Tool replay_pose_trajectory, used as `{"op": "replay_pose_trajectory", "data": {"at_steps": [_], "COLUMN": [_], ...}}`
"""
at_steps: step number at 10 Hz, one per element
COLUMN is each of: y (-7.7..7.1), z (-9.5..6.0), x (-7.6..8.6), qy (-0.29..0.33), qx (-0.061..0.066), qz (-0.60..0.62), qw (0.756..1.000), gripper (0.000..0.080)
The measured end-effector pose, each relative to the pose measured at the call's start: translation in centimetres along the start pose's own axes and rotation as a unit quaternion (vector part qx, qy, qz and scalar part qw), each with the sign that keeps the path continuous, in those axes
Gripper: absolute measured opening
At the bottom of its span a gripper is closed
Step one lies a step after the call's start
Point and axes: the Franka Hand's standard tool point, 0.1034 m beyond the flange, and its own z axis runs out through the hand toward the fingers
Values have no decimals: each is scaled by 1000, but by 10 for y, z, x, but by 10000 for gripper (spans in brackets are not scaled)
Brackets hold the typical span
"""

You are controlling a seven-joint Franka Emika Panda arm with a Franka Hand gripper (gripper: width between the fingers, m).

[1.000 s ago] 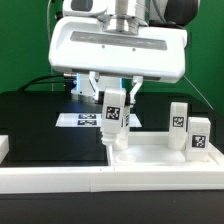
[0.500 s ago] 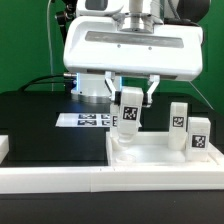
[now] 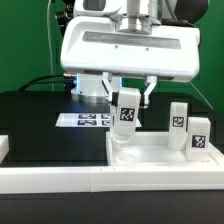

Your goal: Assemble square table

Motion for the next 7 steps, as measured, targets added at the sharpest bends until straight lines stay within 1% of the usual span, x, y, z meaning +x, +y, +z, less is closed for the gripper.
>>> {"op": "replay_pose_trajectory", "data": {"at_steps": [2, 4, 6, 7], "y": [0, -5, -4, 0], "z": [3, 4, 6, 6], "x": [1, 0, -1, -1], "qy": [-11, -12, -13, -12], "qx": [9, 14, 13, 12], "qz": [1, 3, 2, 0], "qw": [1000, 1000, 1000, 1000], "gripper": [290, 290, 290, 290]}}
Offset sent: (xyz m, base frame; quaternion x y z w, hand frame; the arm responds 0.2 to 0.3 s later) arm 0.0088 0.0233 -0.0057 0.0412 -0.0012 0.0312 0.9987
